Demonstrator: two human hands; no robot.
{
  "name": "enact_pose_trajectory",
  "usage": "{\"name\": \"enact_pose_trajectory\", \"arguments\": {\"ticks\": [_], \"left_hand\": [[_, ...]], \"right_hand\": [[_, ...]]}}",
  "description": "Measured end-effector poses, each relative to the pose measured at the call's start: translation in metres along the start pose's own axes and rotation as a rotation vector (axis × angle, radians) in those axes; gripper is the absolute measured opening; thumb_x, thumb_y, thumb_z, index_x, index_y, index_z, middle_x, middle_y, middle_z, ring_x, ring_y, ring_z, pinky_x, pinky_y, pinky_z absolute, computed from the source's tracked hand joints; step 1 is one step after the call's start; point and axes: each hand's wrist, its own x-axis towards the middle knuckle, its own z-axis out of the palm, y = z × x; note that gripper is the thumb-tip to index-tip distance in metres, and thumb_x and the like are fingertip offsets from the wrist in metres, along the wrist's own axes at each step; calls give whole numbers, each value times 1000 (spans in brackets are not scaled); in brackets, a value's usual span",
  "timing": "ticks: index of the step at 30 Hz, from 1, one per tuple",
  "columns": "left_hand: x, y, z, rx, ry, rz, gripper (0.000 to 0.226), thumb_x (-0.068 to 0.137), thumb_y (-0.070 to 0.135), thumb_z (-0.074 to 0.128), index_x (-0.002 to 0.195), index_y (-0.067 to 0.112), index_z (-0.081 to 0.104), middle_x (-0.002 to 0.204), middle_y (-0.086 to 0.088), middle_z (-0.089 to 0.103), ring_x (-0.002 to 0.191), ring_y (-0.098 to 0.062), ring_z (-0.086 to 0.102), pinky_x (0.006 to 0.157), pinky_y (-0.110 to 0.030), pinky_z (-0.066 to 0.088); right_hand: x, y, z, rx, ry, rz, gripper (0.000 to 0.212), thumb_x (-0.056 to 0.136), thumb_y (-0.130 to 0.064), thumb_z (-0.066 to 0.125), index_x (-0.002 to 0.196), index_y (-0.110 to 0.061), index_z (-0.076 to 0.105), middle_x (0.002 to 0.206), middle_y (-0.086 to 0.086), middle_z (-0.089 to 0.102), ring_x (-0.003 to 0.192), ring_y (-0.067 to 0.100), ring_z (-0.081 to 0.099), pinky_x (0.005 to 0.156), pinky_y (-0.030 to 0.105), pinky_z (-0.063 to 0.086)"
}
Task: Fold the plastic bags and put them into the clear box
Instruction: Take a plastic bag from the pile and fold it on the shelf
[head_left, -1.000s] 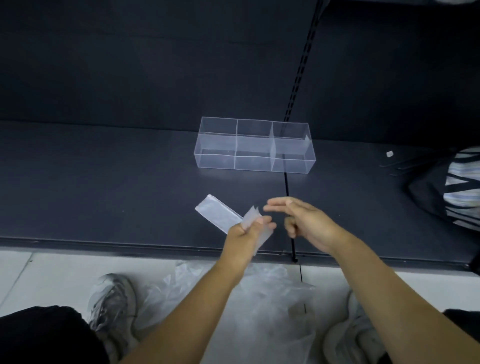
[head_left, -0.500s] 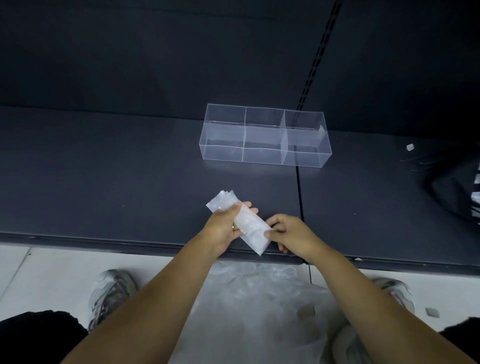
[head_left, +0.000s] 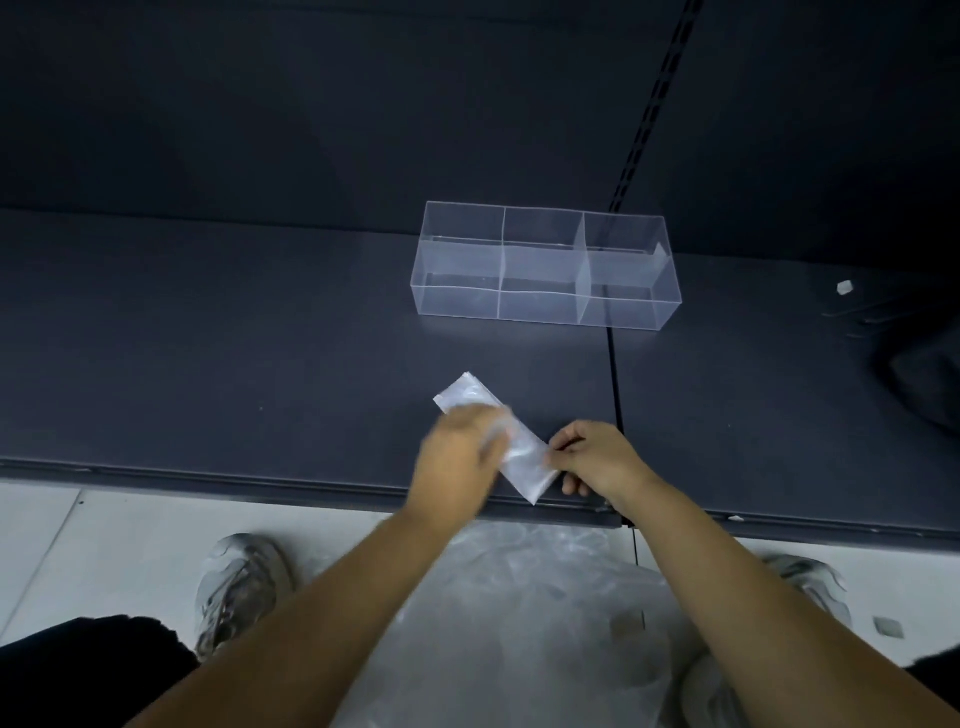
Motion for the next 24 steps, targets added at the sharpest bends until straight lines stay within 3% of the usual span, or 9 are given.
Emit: {"name": "enact_pose_trajectory", "arguments": {"ticks": [3, 5, 8, 10, 13, 15, 17, 21, 24], "left_hand": [[-34, -4, 22, 129, -375, 60, 70, 86, 50, 61, 142, 14, 42, 149, 0, 39, 139, -14, 30, 113, -19, 18], [-39, -8, 26, 178, -371, 57, 77, 85, 50, 62, 147, 15, 34, 154, 2, 30, 143, -12, 21, 117, -20, 11], [-31, 0, 23, 135, -222, 53, 54, 89, 33, 64, 137, 13, 50, 141, 0, 50, 131, -17, 44, 110, -23, 29], [-26, 6, 20, 143, -153, 32, 36, 94, 24, 58, 129, 15, 59, 125, -3, 63, 114, -22, 59, 95, -27, 42], [-13, 5, 9, 186, -198, -33, 30, 100, 32, 45, 122, 24, 63, 96, -7, 71, 86, -28, 65, 72, -31, 46], [-1, 3, 2, 199, -258, -76, 33, 101, 36, 40, 121, 22, 63, 92, -12, 70, 84, -32, 64, 74, -36, 48], [12, 1, -4, 74, -302, -154, 35, 101, 35, 40, 119, 17, 64, 100, -13, 70, 92, -32, 63, 82, -39, 47], [32, -8, -6, -320, -318, -398, 35, 102, 28, 41, 120, 7, 64, 112, -18, 66, 101, -32, 62, 93, -42, 49], [41, -13, -4, -461, -280, -522, 32, 102, 25, 43, 118, 6, 63, 102, -16, 65, 81, -22, 63, 74, -33, 58]], "right_hand": [[-4, -4, 0, 27, 7, 45, 9, 85, -13, 69, 91, -11, 62, 51, 3, 61, 40, 11, 48, 43, 22, 39], [-8, -9, 0, 100, -17, 102, 9, 87, -13, 68, 93, -8, 62, 53, 3, 59, 39, 8, 48, 40, 19, 38], [-17, -21, -2, 278, -65, 164, 10, 90, -15, 64, 94, -6, 62, 58, 3, 57, 42, 8, 51, 41, 20, 39], [-22, -30, -7, 333, -71, 145, 11, 92, -16, 62, 97, -6, 62, 66, 4, 61, 42, 7, 53, 40, 19, 40], [-24, -39, -18, 173, 14, -5, 17, 91, -15, 62, 107, -14, 59, 88, 1, 66, 50, 7, 56, 47, 19, 42], [-20, -38, -23, 73, 48, -136, 34, 88, -12, 66, 118, -24, 55, 108, -9, 60, 65, 8, 56, 57, 17, 43], [-16, -36, -19, 64, -54, -221, 50, 86, -4, 67, 127, -27, 52, 119, -16, 57, 69, 7, 54, 62, 16, 44], [-2, -31, 4, 109, -145, -257, 43, 83, 5, 66, 120, -17, 58, 100, -1, 69, 58, 6, 53, 54, 12, 42], [9, -28, 16, 106, 8, -212, 26, 83, 0, 68, 106, -8, 62, 82, 5, 68, 45, -3, 51, 44, 11, 39]]}}
